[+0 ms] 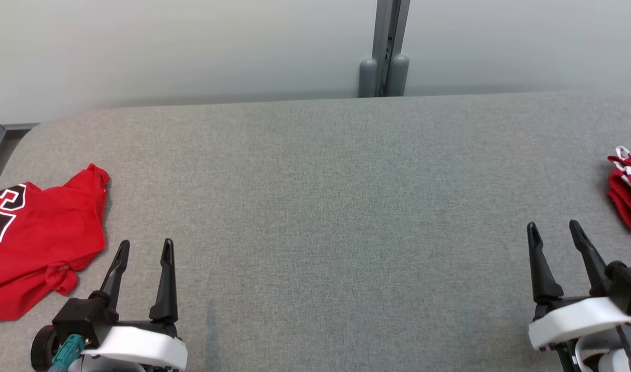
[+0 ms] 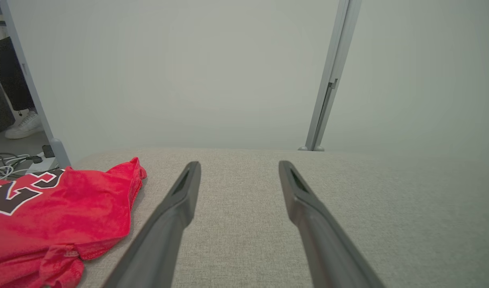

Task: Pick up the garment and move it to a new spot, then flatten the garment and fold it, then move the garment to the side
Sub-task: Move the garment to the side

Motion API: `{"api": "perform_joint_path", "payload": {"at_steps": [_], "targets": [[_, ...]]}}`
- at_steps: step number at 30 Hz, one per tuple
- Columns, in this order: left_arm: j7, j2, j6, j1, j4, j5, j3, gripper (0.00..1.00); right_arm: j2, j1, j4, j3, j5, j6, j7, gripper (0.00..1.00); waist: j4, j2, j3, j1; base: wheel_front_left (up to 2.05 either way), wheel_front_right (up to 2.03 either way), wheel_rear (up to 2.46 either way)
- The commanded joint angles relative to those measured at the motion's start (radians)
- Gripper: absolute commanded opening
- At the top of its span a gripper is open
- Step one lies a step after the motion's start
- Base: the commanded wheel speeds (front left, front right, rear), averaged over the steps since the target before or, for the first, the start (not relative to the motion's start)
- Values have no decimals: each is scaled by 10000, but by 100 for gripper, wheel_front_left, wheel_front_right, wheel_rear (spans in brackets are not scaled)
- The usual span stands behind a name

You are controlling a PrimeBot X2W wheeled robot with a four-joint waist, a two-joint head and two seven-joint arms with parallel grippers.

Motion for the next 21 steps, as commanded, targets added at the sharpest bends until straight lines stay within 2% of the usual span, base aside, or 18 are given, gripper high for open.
{"api": "perform_joint_path", "payload": {"at_steps": [1,10,21], "targets": [[4,102,11,112,63,21,12,100,-17,171,-138,-26,-116,1,50,100,-13,-1,-116,0,0,0,0],[141,197,2,540,307,-10,-170,100,103,1197,-927,-39,-156,1,397,100,-172,-1,-768,0,0,0,0],[228,256,-25,701,379,-120,-268,100,211,1564,-1317,-138,-95,1,551,100,-244,-1,-896,0,0,0,0]]}}
